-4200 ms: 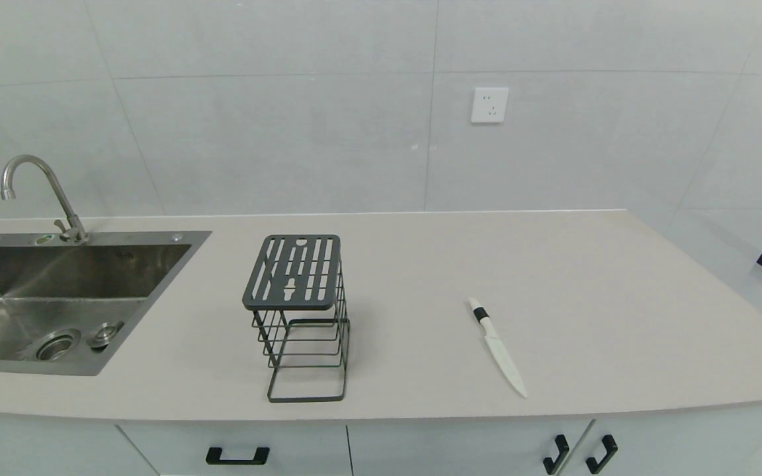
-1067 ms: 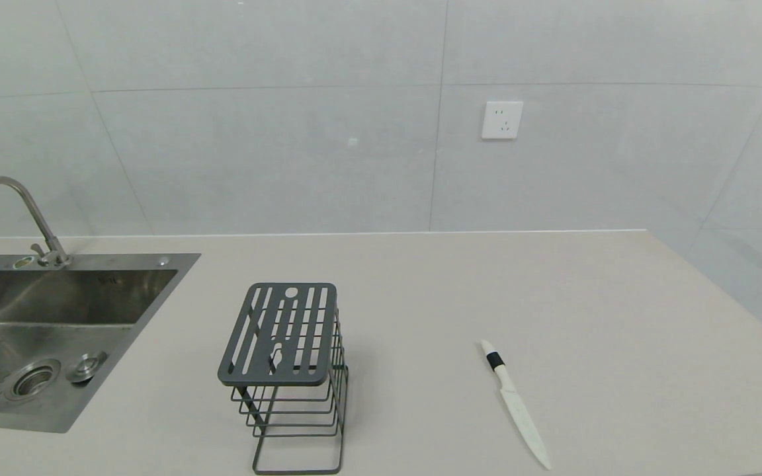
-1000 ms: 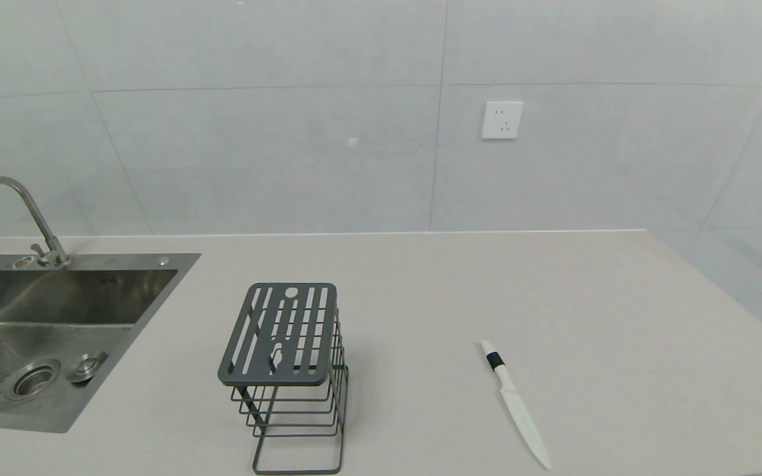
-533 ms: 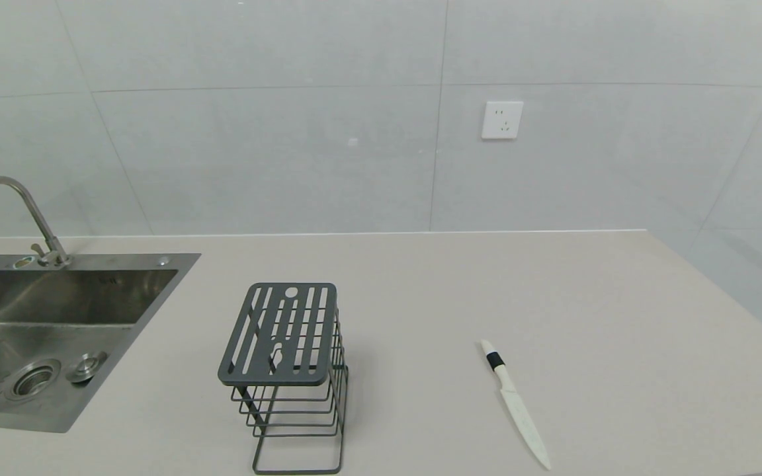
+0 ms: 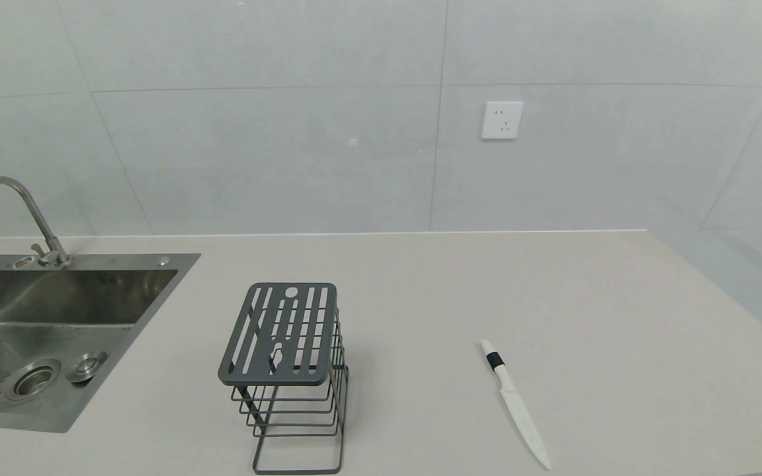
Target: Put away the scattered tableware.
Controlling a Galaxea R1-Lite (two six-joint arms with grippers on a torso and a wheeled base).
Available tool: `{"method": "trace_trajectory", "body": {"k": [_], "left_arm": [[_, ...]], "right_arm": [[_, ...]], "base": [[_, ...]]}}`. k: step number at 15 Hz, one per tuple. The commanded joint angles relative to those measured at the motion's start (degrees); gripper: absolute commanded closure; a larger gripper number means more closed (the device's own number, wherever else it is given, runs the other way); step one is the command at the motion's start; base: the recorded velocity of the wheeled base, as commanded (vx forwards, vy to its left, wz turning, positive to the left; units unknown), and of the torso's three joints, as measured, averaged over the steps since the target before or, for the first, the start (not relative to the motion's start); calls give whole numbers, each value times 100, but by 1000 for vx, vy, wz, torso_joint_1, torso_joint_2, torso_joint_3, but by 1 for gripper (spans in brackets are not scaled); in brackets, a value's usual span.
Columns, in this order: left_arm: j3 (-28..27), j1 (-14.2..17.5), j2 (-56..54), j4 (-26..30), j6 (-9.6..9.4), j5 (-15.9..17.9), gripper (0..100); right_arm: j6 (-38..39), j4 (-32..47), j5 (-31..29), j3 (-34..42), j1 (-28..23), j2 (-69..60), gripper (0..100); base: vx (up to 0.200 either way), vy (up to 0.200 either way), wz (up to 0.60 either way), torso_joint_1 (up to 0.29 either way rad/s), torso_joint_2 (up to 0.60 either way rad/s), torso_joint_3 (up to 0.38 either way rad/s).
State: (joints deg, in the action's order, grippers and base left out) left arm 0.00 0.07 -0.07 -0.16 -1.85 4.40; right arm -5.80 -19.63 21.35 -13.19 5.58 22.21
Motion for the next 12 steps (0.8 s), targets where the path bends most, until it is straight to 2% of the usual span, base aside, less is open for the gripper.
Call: {"method": "trace_trajectory", "body": {"k": [1, 5, 9, 12], "left_arm": [[0, 1, 7, -2, 1, -1, 0], [0, 1, 7, 16, 18, -1, 0], [0, 1, 7, 16, 10, -1, 0], [0, 1, 7, 16, 10, -1, 0]], "right_arm": [[-132, -6, 195, -606, 769, 1787, 0], [-140, 293, 159, -1722, 1595, 2956, 0], [-685, 363, -96, -1880, 2465, 4371, 0], [-668, 372, -236, -1810, 2702, 5258, 0]], "base": [[0, 0, 0, 0, 0, 0], [0, 0, 0, 0, 0, 0], [0, 0, 0, 0, 0, 0], [0, 0, 0, 0, 0, 0]]}}
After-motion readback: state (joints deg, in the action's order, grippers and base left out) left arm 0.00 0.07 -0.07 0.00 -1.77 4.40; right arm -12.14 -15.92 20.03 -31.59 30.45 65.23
